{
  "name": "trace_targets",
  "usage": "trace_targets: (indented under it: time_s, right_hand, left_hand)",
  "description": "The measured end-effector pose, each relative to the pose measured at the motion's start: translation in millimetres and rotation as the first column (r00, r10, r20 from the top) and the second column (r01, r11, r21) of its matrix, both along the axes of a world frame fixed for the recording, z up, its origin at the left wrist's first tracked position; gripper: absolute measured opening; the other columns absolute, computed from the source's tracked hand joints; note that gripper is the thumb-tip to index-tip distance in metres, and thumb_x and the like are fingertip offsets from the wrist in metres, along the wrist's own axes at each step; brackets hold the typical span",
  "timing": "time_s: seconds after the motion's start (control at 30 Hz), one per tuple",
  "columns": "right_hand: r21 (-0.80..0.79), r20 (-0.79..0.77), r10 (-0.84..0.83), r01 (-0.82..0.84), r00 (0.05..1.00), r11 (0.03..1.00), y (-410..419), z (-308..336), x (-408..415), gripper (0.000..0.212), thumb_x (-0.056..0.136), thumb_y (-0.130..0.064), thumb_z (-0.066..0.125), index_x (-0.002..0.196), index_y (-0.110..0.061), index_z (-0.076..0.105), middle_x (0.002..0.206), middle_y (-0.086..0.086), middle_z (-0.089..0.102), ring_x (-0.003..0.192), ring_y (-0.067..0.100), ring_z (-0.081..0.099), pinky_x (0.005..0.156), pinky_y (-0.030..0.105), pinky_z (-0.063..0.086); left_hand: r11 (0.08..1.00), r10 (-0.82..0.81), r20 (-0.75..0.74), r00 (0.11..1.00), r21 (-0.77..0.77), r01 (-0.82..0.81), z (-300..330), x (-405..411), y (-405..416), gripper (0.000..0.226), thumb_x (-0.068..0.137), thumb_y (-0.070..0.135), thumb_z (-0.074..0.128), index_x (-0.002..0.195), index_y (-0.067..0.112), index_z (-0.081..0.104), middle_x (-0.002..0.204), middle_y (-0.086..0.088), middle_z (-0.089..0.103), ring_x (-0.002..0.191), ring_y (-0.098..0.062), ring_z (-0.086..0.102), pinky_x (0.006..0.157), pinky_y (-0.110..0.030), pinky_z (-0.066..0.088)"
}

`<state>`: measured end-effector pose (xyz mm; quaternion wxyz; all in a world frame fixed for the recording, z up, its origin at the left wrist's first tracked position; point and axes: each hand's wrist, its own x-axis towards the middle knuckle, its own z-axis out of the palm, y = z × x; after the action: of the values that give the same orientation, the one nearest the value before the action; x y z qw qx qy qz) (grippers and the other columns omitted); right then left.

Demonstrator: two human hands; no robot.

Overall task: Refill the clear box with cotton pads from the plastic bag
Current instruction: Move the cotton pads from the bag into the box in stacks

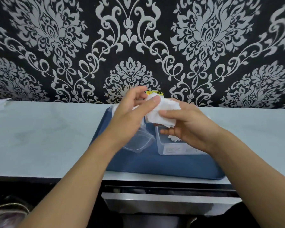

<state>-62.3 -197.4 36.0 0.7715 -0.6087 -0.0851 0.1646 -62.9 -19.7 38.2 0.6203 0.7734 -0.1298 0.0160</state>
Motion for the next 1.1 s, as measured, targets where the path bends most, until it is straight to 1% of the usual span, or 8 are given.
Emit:
trace_targets:
  time_s: [0.2, 0.37, 0.53, 0.63, 0.73, 0.83, 0.97, 1.1]
  right_hand:
    - [-0.013, 0.026, -0.261, 0.262, 0.965, 0.965, 9.3, -6.9, 1.9, 0.031, 0.089, -0.016, 0.049, 0.117, -0.010, 0.062, 0.112, 0.022, 0.068, 0.099, 0.028, 0.062, 0.085, 0.046, 0.043]
    - [-0.015, 0.019, -0.321, 0.322, 0.947, 0.947, 1.8, -1.3, 7.7, 0.020, 0.102, -0.016, 0.048, 0.119, -0.013, 0.057, 0.103, 0.012, 0.064, 0.089, 0.021, 0.060, 0.078, 0.040, 0.047]
    - [-0.054, 0.050, -0.229, 0.231, 0.972, 0.971, -20.2, 4.0, 15.6, 0.037, 0.090, -0.012, 0.068, 0.123, 0.004, 0.061, 0.110, 0.021, 0.072, 0.095, 0.026, 0.071, 0.090, 0.037, 0.059]
    - [-0.114, -0.022, -0.355, 0.351, 0.934, 0.929, -33.5, 9.4, 23.3, 0.040, 0.081, -0.015, 0.079, 0.116, 0.000, 0.066, 0.096, 0.012, 0.075, 0.071, 0.015, 0.071, 0.057, 0.021, 0.059]
    - [-0.488, 0.103, -0.424, 0.417, 0.900, 0.767, -33.7, 4.8, 29.1, 0.043, 0.071, -0.020, 0.089, 0.105, -0.011, 0.065, 0.080, 0.006, 0.071, 0.045, 0.007, 0.060, 0.039, 0.019, 0.043]
    - [-0.716, 0.269, -0.355, 0.432, 0.896, 0.549, -21.7, -5.4, 35.5, 0.049, 0.060, -0.028, 0.094, 0.095, -0.013, 0.062, 0.077, 0.001, 0.065, 0.054, 0.014, 0.059, 0.049, 0.025, 0.047]
    - [-0.867, 0.389, -0.207, 0.432, 0.898, 0.248, -9.5, -21.4, 46.2, 0.051, 0.059, -0.033, 0.091, 0.091, -0.013, 0.058, 0.081, -0.001, 0.059, 0.079, 0.022, 0.062, 0.063, 0.033, 0.050]
    - [-0.869, 0.488, -0.091, 0.493, 0.868, 0.037, -4.9, -32.5, 52.0, 0.039, 0.068, -0.025, 0.081, 0.091, -0.018, 0.050, 0.088, 0.002, 0.062, 0.079, 0.023, 0.058, 0.060, 0.030, 0.041]
  left_hand:
    - [0.990, -0.141, -0.125, 0.982, -0.023, 0.139, -11.1, 2.7, -40.2, 0.053, 0.104, 0.044, 0.039, 0.153, 0.032, 0.025, 0.132, 0.014, 0.048, 0.103, 0.014, 0.050, 0.070, 0.007, 0.038]
    - [0.993, -0.020, -0.063, 0.998, 0.117, 0.027, -15.4, 13.8, -45.5, 0.024, 0.105, 0.037, 0.042, 0.123, 0.020, 0.041, 0.121, -0.002, 0.058, 0.097, -0.002, 0.055, 0.071, -0.011, 0.045]
    - [1.000, 0.000, 0.014, 1.000, 0.014, 0.000, -16.4, 26.6, -38.1, 0.013, 0.102, 0.032, 0.053, 0.114, 0.026, 0.056, 0.111, -0.002, 0.067, 0.105, -0.018, 0.066, 0.092, -0.040, 0.056]
    - [0.994, 0.050, 0.120, 0.992, 0.086, -0.061, -20.3, 31.4, -32.6, 0.026, 0.098, 0.035, 0.060, 0.122, 0.024, 0.058, 0.104, 0.008, 0.068, 0.093, -0.010, 0.067, 0.085, -0.029, 0.056]
    - [0.907, 0.118, 0.340, 0.933, 0.346, -0.241, -25.3, 36.0, -24.6, 0.021, 0.090, 0.035, 0.069, 0.109, 0.027, 0.066, 0.093, 0.014, 0.067, 0.080, 0.000, 0.059, 0.071, -0.016, 0.045]
    - [0.840, 0.039, 0.386, 0.922, 0.486, -0.239, -27.8, 38.0, -21.4, 0.006, 0.080, 0.030, 0.076, 0.085, 0.028, 0.073, 0.073, 0.021, 0.064, 0.069, 0.011, 0.053, 0.062, -0.007, 0.035]
    - [0.721, -0.178, 0.288, 0.941, 0.689, -0.075, -32.3, 34.8, -25.6, 0.008, 0.081, 0.037, 0.075, 0.080, 0.029, 0.075, 0.054, 0.021, 0.056, 0.059, 0.005, 0.051, 0.053, -0.011, 0.029]
    - [0.573, -0.247, 0.175, 0.953, 0.819, -0.001, -38.9, 35.3, -31.8, 0.019, 0.084, 0.045, 0.070, 0.081, 0.026, 0.076, 0.073, 0.009, 0.064, 0.067, -0.006, 0.055, 0.066, -0.031, 0.050]
